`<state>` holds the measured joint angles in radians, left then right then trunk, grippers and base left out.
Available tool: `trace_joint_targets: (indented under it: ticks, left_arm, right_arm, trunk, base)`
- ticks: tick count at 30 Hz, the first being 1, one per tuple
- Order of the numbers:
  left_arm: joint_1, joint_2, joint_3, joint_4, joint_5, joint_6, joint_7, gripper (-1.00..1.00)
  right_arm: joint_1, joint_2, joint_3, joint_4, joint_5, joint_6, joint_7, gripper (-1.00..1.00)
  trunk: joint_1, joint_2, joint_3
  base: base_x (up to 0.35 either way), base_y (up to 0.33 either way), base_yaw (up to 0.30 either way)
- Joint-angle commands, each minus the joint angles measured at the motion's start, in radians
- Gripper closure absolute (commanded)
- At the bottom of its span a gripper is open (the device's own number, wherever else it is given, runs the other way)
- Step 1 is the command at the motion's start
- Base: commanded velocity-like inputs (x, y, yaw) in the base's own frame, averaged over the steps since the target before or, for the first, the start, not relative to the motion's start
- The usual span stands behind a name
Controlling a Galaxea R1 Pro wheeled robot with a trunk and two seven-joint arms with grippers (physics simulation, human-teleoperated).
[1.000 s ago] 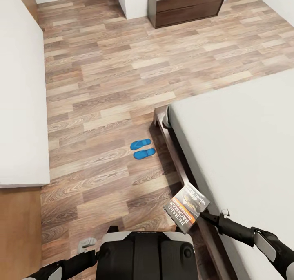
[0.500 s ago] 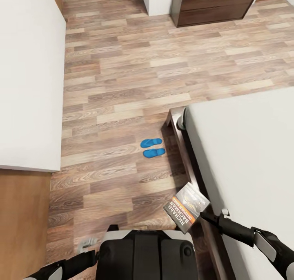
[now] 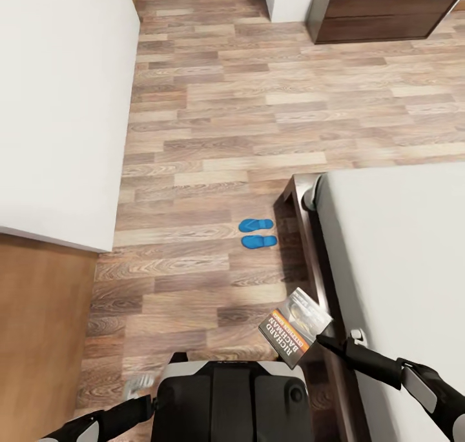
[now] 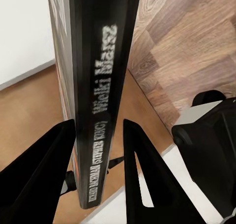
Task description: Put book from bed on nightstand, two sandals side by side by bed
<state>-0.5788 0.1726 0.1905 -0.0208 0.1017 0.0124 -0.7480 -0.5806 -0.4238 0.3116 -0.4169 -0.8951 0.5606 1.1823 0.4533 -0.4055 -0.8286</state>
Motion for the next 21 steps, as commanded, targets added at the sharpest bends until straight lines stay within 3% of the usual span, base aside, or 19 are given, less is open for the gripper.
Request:
trace_joint_targets:
  ticks: [1, 8, 15, 21]
  left_arm:
    - [-0.001, 0.000, -0.005, 0.002, 0.010, 0.001, -0.004, -1.00]
    - [-0.001, -0.004, -0.006, 0.002, 0.010, 0.000, 0.015, -1.00]
    - [0.000, -0.028, -0.006, 0.002, 0.010, -0.002, 0.104, -1.00]
    - [0.000, -0.049, -0.006, 0.002, 0.010, -0.034, 0.258, -1.00]
  right_arm:
    - [0.000, -0.001, 0.006, 0.000, -0.010, 0.008, 0.000, 1.00]
    - [0.000, 0.001, 0.006, 0.005, -0.009, 0.008, -0.003, 1.00]
    - [0.000, 0.006, 0.007, 0.009, -0.007, 0.004, -0.016, 1.00]
    - [0.001, 0.008, 0.008, 0.016, 0.004, -0.024, -0.022, 1.00]
  trunk:
    - [0.001, -0.002, -0.002]
    - [0.001, -0.002, -0.007]
    - [0.001, -0.002, -0.012]
    - [0.001, -0.002, -0.016]
  base:
    - [0.000, 0.000, 0.262]
    - [0.000, 0.000, 0.262]
    - [0.000, 0.000, 0.262]
    - [0.000, 0.000, 0.262]
